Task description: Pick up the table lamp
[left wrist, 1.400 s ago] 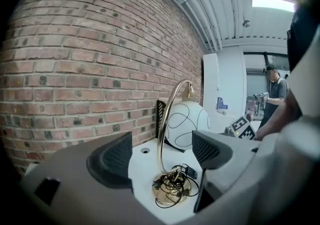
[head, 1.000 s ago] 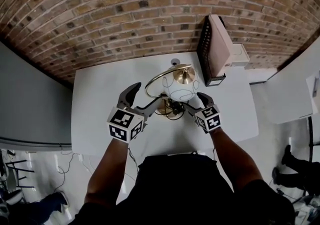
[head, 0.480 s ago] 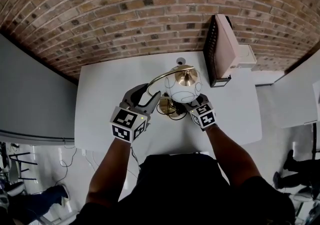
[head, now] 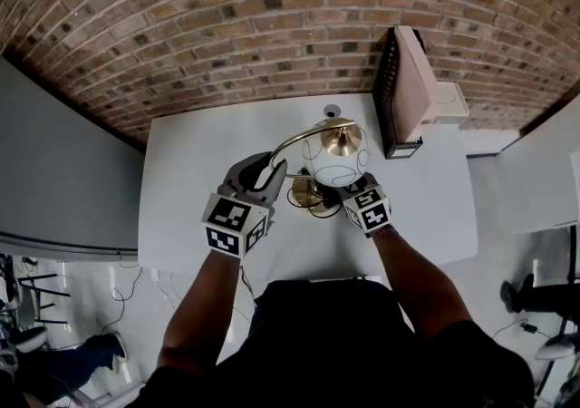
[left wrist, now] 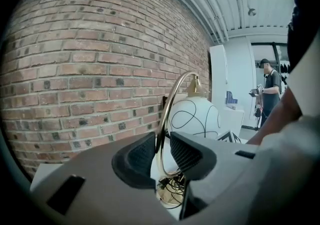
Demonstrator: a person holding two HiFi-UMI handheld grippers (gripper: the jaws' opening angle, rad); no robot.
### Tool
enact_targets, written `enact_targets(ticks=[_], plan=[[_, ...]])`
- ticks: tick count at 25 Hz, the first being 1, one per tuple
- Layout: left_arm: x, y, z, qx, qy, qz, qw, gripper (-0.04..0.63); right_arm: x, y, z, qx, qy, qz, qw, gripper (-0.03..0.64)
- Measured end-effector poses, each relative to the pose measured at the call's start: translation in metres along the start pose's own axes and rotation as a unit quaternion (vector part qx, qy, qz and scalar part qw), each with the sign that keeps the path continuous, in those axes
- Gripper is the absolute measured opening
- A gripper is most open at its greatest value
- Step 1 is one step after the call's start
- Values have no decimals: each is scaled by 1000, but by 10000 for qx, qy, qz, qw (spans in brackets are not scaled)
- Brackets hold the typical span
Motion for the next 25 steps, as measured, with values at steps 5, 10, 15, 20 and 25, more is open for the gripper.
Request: enact_targets(ticks=[5,10,15,20,25], plan=[[0,-2,-3,-22,72,-10,10000,56,4,0,-2,41,-18,2,10000,104],[1,-2,-4,78,71,21,9999,51,7,-1,-2,-10,-66,-23,10000,92],[2,-2,-4,174,-8,20,9998,48,10,-3,0,-149,-68,-32,9999,80],[1,-2,-5,62,-68,41,9999,48,12,-3,0,-286,-44,-18,9996,75],[1,-1,-4,36,-49,87,9999,48,17,-5,2,-308,-40,10,9995,64]])
Point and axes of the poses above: the fingertips, and each gripper's own axes: x forward along the fingers, z to its right, y out of its top, the point moved 6 cm from there along -x, backward along the fingers, and after that the axes turned 8 degrees about y, right-handed, at the moved point
